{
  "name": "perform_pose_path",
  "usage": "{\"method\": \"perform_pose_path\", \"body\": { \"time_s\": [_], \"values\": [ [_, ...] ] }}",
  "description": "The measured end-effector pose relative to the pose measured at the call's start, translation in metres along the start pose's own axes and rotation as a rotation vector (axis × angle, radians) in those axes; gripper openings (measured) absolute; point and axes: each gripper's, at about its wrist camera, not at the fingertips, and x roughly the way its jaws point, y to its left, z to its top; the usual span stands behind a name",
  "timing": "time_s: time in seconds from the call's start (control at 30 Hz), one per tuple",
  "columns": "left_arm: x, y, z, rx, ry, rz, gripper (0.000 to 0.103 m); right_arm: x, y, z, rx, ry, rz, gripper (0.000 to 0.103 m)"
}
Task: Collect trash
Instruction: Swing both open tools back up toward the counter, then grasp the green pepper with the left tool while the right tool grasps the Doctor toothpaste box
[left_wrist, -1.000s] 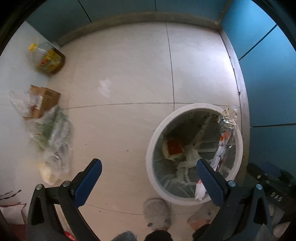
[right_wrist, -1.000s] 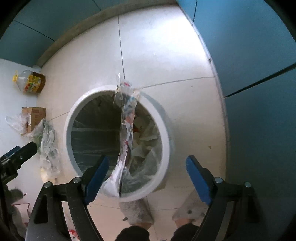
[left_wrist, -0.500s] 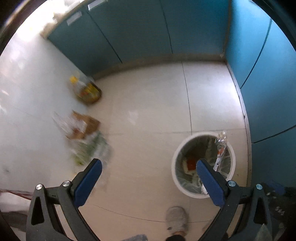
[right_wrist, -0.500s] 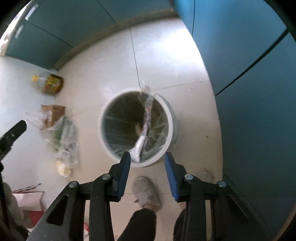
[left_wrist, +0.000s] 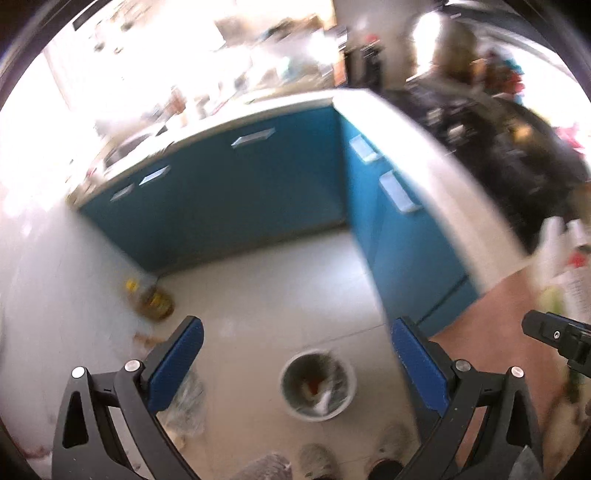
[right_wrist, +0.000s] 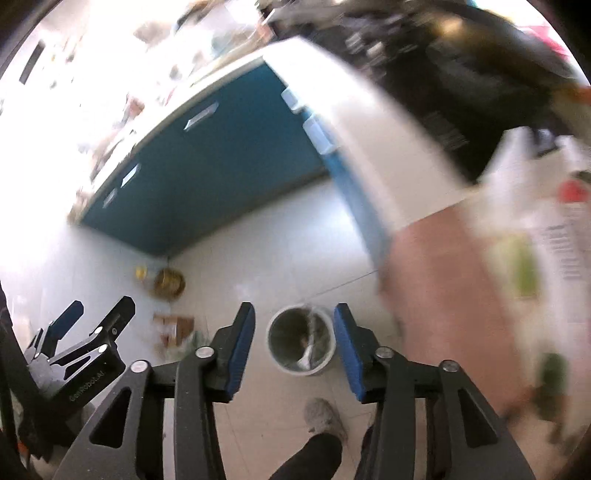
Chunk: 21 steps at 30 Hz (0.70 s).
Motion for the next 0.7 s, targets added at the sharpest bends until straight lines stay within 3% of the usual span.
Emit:
{"method": "perform_pose_path", "body": {
  "time_s": [0.13, 0.27, 0.37, 0.53, 0.7],
  "values": [
    [-0.026, -0.064, 0.03, 0.066, -0.007, -0.134, 0.103, -0.077, -0.079, 0.005, 0.137, -0.067, -0.083, 0.054],
    [-0.028, -0.142, 0.042, 0.151, 0.081, -0.211, 0.103, -0.125, -0.169, -0.009, 0.301, -0.09, -0.165, 0.054],
    [-0.014, -0.196, 0.031, 0.203, 0.225, -0.281, 0.103, -0.141, -0.233, -0.032, 0.419, -0.09, -0.233, 0.054],
    [0.02, -0.29, -0.028, 0.257, 0.548, -0.414, 0.103, -0.147, -0.321, -0.076, 0.592, -0.076, -0.286, 0.054],
    [0.047, -0.349, -0.064, 0.235, 0.738, -0.478, 0.092, -0.153, -0.364, -0.106, 0.697, -0.082, -0.314, 0.054]
  ]
}}
